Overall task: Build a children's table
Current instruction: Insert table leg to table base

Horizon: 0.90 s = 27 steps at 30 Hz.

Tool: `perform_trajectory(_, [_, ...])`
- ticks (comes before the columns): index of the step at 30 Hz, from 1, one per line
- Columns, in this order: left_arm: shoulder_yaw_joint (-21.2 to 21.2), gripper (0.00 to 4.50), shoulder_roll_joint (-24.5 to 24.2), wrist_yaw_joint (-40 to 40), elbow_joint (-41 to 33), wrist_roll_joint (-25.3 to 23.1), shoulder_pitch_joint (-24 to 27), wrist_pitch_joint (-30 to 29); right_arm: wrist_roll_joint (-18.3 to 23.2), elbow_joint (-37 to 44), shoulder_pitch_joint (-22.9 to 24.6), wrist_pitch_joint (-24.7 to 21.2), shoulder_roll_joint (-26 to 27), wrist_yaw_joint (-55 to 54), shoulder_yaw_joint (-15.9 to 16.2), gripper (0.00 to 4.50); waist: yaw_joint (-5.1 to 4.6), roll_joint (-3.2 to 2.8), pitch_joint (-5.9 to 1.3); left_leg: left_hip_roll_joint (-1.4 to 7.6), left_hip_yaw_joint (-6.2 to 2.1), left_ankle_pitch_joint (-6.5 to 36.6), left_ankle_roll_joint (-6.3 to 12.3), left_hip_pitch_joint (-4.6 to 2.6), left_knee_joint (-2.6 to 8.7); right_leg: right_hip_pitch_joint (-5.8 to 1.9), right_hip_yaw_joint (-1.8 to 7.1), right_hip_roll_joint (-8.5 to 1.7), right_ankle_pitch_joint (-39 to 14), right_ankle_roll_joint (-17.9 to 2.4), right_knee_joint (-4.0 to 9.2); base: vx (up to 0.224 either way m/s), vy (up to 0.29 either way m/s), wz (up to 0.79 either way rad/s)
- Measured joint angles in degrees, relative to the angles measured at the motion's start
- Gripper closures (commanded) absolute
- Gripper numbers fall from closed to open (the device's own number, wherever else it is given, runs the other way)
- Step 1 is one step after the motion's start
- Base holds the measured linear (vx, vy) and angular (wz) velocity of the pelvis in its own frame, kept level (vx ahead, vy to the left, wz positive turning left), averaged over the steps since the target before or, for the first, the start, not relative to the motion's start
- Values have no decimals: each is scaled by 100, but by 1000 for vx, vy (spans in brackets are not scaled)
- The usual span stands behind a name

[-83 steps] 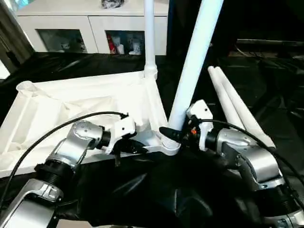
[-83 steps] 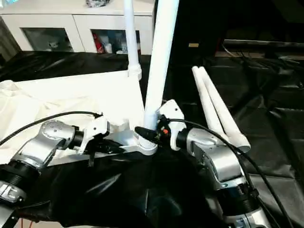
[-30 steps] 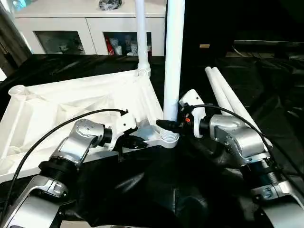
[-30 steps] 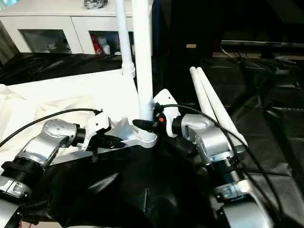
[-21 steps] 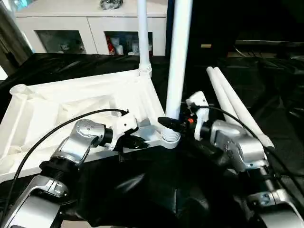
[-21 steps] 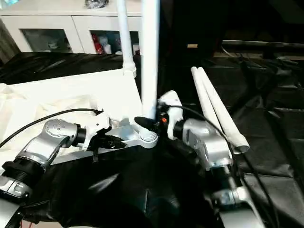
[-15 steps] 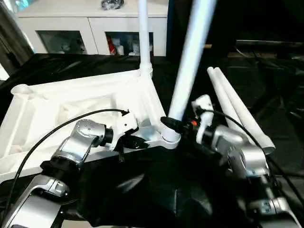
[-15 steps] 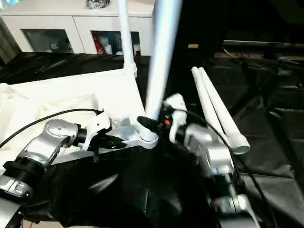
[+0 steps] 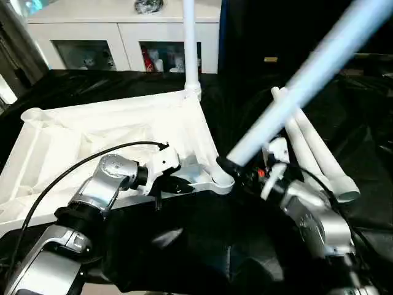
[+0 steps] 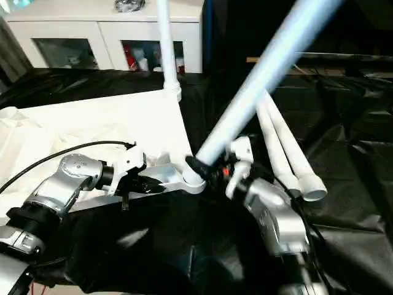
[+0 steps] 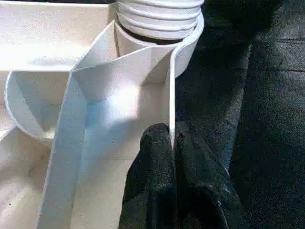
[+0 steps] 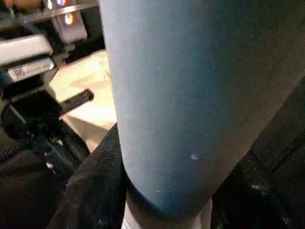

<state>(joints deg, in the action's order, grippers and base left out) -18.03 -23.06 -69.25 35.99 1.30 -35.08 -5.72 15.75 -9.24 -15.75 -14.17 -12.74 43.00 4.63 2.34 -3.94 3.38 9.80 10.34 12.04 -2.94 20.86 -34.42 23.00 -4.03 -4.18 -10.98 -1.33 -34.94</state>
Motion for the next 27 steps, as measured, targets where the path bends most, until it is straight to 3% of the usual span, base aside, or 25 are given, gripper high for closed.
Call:
perform_trajectory(7, [4,450,-53,27,55,-65,-22,4,-495,-134,-397,8,-84,-57,408,261,-58,9,-1,0,-1,0,0,-6,0,-17,2,0,0,1,-3,0,0,0])
perform_trajectory(19, [-23,450,-137,-12,51,-158,-20,3,-671,-939,-1229,-132,-277,664,719,261,-95,82,-33,2,0,0,0,-48,7,-35,2,2,2,-1,-9,0,0,0])
perform_trajectory(27, [-67,450,-161,-62,-29,-165,-13,-15,-673,-1126,-1350,-44,-381,1041,781,261,-66,93,-39,2,1,0,0,-61,11,-38,2,2,0,0,-5,0,0,0])
